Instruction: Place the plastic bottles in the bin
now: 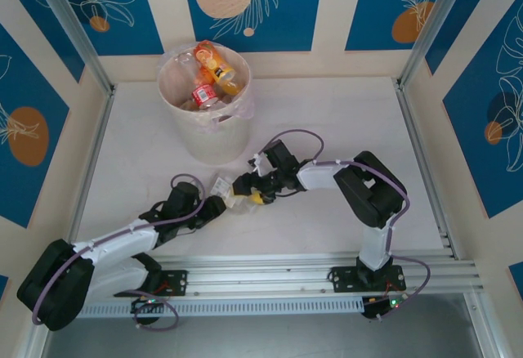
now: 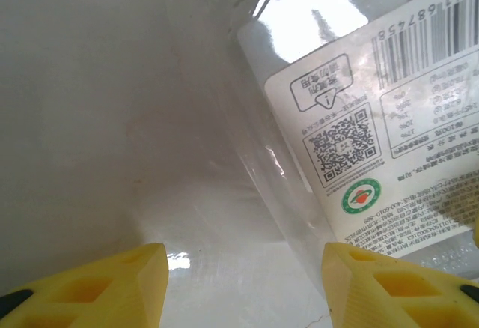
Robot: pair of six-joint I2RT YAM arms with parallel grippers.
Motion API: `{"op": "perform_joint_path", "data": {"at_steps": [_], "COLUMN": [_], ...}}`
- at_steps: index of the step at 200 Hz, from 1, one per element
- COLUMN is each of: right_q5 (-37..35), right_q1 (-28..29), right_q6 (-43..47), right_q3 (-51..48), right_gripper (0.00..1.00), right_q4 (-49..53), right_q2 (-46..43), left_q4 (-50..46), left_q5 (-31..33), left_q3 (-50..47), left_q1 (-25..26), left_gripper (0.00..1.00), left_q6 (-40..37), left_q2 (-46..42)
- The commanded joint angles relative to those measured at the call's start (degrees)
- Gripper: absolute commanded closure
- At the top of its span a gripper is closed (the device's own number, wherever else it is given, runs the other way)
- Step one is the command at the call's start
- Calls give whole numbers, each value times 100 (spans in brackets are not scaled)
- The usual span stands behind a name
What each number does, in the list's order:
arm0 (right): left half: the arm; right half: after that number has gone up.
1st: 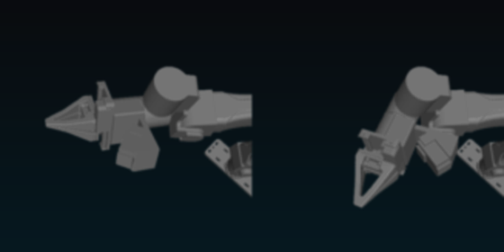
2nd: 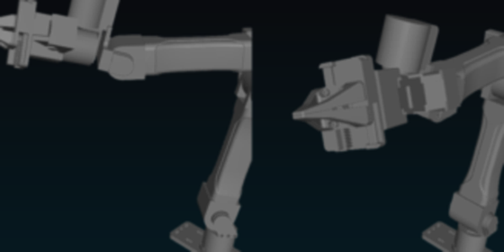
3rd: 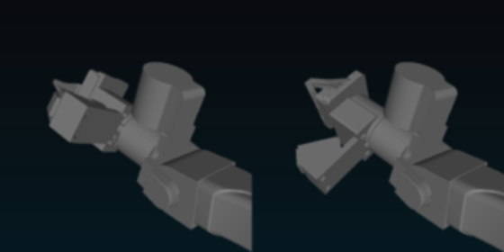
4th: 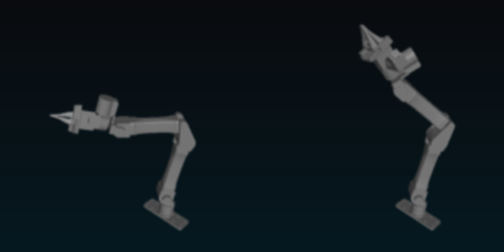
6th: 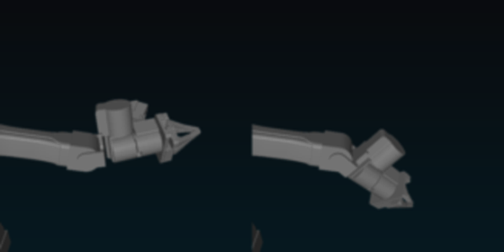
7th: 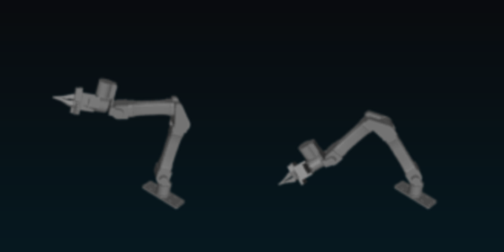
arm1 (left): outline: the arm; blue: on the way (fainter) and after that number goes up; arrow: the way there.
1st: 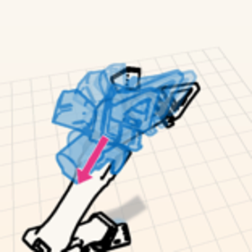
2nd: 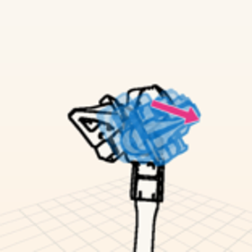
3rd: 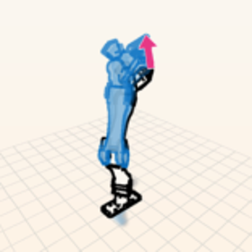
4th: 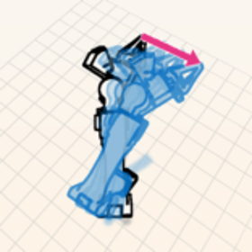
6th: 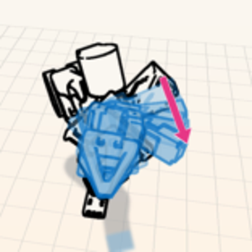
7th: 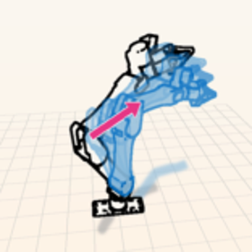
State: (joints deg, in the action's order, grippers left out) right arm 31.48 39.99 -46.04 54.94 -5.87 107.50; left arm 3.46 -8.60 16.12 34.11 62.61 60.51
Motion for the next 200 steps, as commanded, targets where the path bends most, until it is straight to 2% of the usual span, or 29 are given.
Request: {"op": "perform_joint_path", "data": {"at_steps": [1,26,80,101,127,142,153,172,200], "right_q5": [-110,-500,-941,-1232,-1804,-2228,-2548,-3048,-3706], "right_q1": [109,226,332,343,343,341,336,312,279], "right_q6": [157,358,593,695,787,831,881,987,1052], "right_q3": [189,357,483,471,398,327,320,456,1017], "right_gripper": [18,24,47,48,49,57,62,63,65], "right_q4": [138,606,1133,1464,2163,2679,3094,3891,5066], "right_q2": [63,43,-342,-714,-1354,-1872,-2284,-2961,-3755], "left_q4": [-244,-297,-828,-1365,-2101,-2538,-2792,-3062,-3251], "left_q5": [-71,-72,131,323,670,933,1109,1322,1564], "left_q3": [30,104,287,506,841,1058,1200,1415,1598], "left_q1": [-67,-63,-64,-63,-67,-70,-71,-71,-84], "left_gripper": [44,43,39,35,27,22,15,1,1], "left_q6": [-134,-161,-278,-460,-641,-759,-845,-949,-1044], "left_q2": [-13,-63,-525,-862,-1322,-1552,-1665,-1750,-1709]}}
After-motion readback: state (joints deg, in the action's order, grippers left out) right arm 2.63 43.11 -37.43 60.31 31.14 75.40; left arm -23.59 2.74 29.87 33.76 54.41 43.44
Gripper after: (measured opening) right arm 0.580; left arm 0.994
